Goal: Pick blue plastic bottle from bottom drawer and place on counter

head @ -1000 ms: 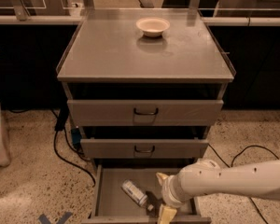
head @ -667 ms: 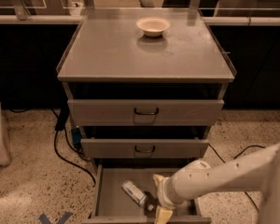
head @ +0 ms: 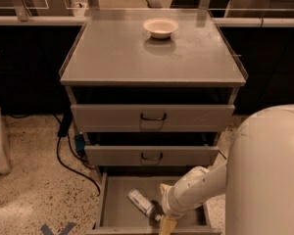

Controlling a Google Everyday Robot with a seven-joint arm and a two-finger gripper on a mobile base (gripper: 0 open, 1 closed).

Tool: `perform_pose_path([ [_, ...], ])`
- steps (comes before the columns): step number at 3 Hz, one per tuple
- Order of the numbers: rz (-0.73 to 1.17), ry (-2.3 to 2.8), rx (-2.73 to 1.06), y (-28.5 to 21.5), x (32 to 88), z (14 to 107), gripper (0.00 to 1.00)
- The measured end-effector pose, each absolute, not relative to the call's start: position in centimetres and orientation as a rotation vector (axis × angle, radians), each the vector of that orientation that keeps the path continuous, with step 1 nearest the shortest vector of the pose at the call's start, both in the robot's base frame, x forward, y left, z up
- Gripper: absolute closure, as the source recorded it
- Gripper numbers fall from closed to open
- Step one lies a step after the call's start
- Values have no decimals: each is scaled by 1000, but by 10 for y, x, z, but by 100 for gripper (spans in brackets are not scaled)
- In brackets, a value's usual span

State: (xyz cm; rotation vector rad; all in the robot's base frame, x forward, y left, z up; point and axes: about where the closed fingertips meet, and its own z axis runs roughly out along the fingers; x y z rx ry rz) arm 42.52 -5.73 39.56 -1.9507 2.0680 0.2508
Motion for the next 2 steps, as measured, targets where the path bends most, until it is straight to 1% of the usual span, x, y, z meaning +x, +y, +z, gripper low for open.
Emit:
perform_pose_path([
  [1, 266, 2079, -1908, -62, 424, 390, 0],
  [2, 313, 2017, -1886, -44, 431, 370, 0],
])
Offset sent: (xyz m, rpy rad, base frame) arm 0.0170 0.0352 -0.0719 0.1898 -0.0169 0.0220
